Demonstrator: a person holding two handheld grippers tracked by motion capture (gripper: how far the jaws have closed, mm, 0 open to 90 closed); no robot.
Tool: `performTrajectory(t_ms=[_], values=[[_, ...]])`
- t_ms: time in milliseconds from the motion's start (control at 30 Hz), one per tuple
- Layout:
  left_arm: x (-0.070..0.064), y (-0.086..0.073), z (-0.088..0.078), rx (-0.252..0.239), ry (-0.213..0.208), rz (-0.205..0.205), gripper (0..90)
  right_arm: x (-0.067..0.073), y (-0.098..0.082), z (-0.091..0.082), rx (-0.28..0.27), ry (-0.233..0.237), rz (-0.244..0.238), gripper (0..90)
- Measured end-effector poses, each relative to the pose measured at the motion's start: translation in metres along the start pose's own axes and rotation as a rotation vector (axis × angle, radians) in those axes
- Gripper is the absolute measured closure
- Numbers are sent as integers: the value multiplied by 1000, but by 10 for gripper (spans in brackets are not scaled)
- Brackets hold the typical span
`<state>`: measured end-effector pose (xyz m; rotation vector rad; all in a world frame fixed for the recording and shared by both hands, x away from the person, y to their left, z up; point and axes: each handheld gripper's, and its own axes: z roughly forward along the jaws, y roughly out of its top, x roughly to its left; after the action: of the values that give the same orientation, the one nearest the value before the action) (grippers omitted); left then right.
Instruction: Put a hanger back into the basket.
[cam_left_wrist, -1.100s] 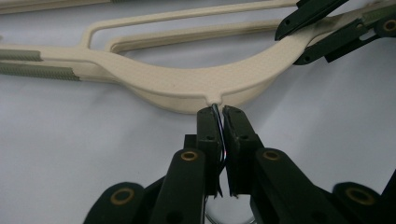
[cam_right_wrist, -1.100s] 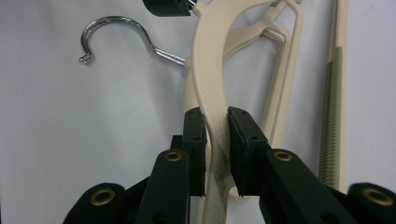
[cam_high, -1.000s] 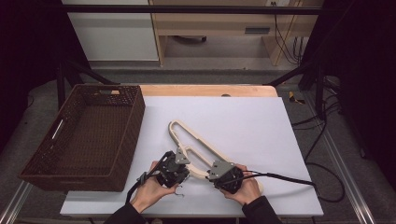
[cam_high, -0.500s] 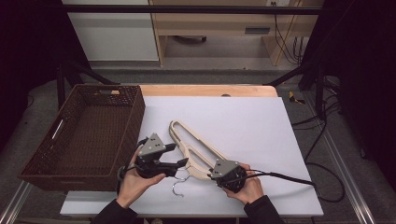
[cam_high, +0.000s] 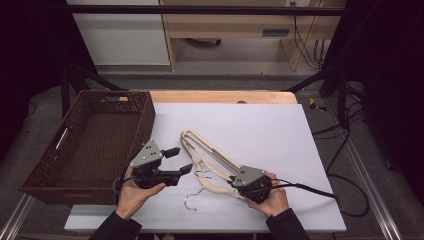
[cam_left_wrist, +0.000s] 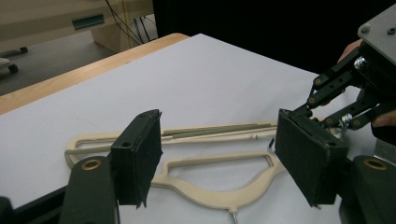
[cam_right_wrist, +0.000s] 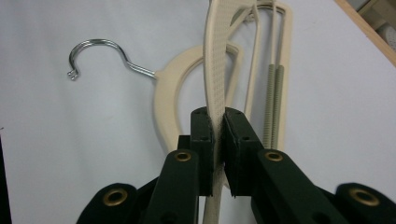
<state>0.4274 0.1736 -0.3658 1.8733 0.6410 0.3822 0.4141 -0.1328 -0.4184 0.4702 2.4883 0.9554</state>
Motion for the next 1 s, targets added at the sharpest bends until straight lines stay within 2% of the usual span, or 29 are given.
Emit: performTrajectory(t_ms=[67, 133, 200, 267, 300, 400, 467, 667, 867, 1000], values=[[1, 0, -2, -3, -5, 1, 285, -4, -2, -3, -6, -12, 3, 840], [1, -2, -5, -3, -5, 9, 283, -9, -5, -9, -16, -42, 30, 851], [2, -6, -9, 3, 1, 18, 272, -13, -6, -12, -19, -58, 26, 859], [4, -11, -12, -2, 14, 9, 271, -17, -8, -14, -30, -73, 42, 864], [7, -12, -14, -8, 16, -8, 271, -19, -9, -15, -35, -80, 46, 867], [8, -12, -15, -9, 20, -3, 263, -22, -12, -16, -44, -90, 65, 872], [6, -13, -13, 2, 17, 10, 241, -27, -15, -20, -66, -113, 76, 876], [3, -13, -10, 23, -2, 21, 207, -30, -15, -31, -119, -114, 103, 877], [2, -11, -14, 30, -7, 33, 195, -33, -14, -43, -179, -70, 133, 878], [-1, -9, -16, 36, -9, 50, 185, -33, -11, -49, -213, 28, 131, 877]])
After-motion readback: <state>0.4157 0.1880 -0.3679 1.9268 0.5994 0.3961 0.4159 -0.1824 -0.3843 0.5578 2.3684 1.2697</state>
